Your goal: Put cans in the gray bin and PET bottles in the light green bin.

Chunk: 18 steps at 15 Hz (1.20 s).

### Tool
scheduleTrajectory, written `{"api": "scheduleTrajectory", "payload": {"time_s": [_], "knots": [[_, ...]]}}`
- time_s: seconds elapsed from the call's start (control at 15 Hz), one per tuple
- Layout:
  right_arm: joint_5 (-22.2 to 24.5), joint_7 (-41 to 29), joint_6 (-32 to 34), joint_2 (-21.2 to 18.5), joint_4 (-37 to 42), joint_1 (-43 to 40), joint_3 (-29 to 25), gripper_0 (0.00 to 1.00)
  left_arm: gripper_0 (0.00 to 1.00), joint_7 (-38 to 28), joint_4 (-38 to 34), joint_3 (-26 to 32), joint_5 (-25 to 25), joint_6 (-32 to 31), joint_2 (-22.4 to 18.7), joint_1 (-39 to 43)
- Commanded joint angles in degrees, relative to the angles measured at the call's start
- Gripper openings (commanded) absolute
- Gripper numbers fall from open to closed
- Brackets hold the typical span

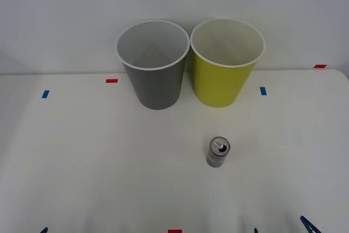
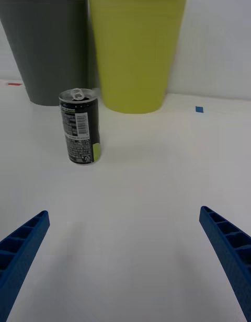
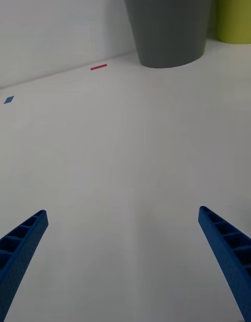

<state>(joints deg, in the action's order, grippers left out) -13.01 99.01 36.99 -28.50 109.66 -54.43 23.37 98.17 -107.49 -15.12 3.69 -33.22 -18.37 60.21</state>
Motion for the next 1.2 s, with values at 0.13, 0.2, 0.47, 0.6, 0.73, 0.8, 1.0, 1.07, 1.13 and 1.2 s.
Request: {"api": "scheduleTrajectory", "payload": {"time_s": [0.13, 0.2, 0.47, 0.6, 0.73, 0.8, 1.0, 1.07, 1.13, 1.2], "knots": [[-0.62, 0.13, 3.18, 0.55, -5.59, 7.85, 2.99, 1.00, 1.00, 0.00, 0.00, 0.00, 0.00, 0.00, 0.00, 0.00], [-0.62, 0.21, 3.09, 0.55, -5.59, 8.82, 3.61, 1.00, 1.00, 0.00, 0.00, 0.00, 0.00, 0.00, 0.00, 0.00], [0.44, 0.13, -2.18, 3.63, -5.68, 14.71, 5.02, 1.00, 1.00, 0.00, 0.00, 0.00, 0.00, 0.00, 0.00, 0.00], [0.35, 0.13, -4.29, 5.56, -5.68, 16.29, 4.93, 1.00, 1.00, 0.00, 0.00, 0.00, 0.00, 0.00, 0.00, 0.00], [0.09, 0.21, -6.67, 7.58, -5.77, 18.31, 4.58, 1.00, 1.00, 0.00, 0.00, 0.00, 0.00, 0.00, 0.00, 0.00], [0.00, 0.13, -7.02, 8.11, -5.95, 18.93, 4.40, 1.00, 1.00, 0.00, 0.00, 0.00, 0.00, 0.00, 0.00, 0.00], [-0.18, 0.13, -6.67, 10.57, -9.90, 22.79, 4.22, 1.00, 1.00, 0.00, 0.00, 0.00, 0.00, 0.00, 0.00, 0.00], [-0.35, 0.21, -6.67, 11.10, -10.60, 24.29, 4.14, 1.00, 1.00, 0.00, 0.00, 0.00, 0.00, 0.00, 0.00, 0.00], [-0.44, 0.13, -6.76, 11.89, -11.66, 25.61, 4.14, 1.00, 1.00, 0.00, 0.00, 0.00, 0.00, 0.00, 0.00, 0.00], [-0.44, 0.21, -6.76, 12.86, -13.50, 27.28, 3.96, 1.00, 1.00, 0.00, 0.00, 0.00, 0.00, 0.00, 0.00, 0.00]]}}
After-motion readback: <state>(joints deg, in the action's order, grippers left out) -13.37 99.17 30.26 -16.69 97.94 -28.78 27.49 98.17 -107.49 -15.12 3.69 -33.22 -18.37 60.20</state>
